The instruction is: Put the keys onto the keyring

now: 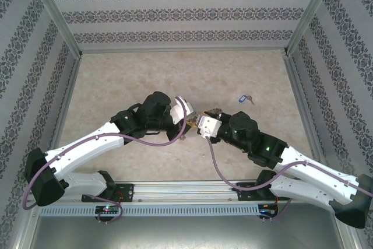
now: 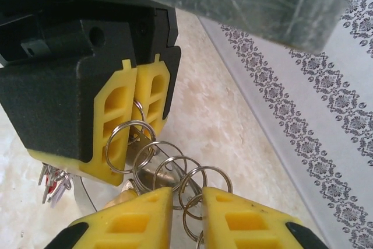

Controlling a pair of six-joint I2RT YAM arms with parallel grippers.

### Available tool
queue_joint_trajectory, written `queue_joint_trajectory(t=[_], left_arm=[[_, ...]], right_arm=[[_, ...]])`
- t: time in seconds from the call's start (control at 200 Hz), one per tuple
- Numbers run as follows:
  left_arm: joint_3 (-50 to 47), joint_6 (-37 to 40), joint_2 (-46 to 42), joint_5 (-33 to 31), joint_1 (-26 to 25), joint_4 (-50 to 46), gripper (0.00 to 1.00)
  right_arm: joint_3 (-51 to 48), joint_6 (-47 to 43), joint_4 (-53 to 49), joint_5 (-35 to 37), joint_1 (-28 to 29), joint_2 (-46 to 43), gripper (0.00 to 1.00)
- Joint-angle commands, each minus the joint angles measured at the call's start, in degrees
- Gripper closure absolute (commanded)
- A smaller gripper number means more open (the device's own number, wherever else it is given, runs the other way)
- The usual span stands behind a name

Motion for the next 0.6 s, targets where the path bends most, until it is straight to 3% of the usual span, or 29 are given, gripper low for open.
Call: queue_joint_trajectory(t=[0.0,0.225,0.45,0.595], left_arm=[[-0.04,-0.03,-0.87,1.22,-1.10,6.37,1.00],[-0.52,0.13,-0.96,1.40,-1.26,7.78,1.00],[-0.75,0.33,-0.91,1.38,-1.41,8.34,1.00],[-1.14,0.15,-0.69,1.07,-1.50,8.83,1.00]], right_arm=[[-0.12,3.89,-0.25,-0.83,0.57,0.35,0.78],[-0.57,6.30,0.00,0.57,0.65,1.94,0.77],[-1.64,7.74,1.29,7.02,0.91,3.22,0.86],[-2.50,8.09,2.43,7.36,0.91,2.94,0.96]])
